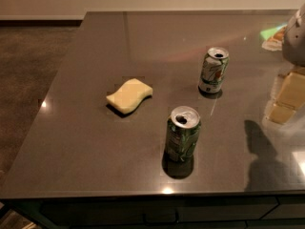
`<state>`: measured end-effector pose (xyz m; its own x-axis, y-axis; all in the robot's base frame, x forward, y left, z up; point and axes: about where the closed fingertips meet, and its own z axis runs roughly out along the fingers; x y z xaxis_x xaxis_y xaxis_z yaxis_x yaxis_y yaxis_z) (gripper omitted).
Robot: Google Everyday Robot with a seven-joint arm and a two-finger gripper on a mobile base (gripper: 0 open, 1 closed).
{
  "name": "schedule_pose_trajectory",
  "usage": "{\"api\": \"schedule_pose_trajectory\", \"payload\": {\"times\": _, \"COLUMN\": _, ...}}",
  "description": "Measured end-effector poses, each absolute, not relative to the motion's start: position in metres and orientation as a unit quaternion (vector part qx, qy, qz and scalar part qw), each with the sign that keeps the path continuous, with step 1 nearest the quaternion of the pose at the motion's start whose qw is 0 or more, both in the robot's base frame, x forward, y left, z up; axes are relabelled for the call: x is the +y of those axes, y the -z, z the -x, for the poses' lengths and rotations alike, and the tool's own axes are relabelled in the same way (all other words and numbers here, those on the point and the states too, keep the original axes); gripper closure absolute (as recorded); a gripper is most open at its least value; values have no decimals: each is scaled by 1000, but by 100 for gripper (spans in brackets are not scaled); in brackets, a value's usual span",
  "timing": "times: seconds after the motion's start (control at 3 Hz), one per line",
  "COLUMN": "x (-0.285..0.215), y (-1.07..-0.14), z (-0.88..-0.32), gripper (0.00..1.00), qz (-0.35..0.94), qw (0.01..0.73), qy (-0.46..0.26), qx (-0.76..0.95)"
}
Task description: Knock green can over
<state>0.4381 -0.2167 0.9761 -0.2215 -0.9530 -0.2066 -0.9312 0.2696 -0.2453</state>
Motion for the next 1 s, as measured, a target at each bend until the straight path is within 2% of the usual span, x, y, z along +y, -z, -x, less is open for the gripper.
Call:
{"api": "schedule_pose_trajectory", "payload": {"times": 0.67, "x": -206, "y": -971, "z": -435, "gripper": 0, "qz": 604, "qw": 173, "qy": 11, "qx": 778}}
{"api": "schedule_pose_trajectory", "payload": {"times": 1.0, "x": -181, "y": -956, "z": -423, "gripper": 0, "qz": 610, "qw": 205, "qy": -42, "qx": 764}}
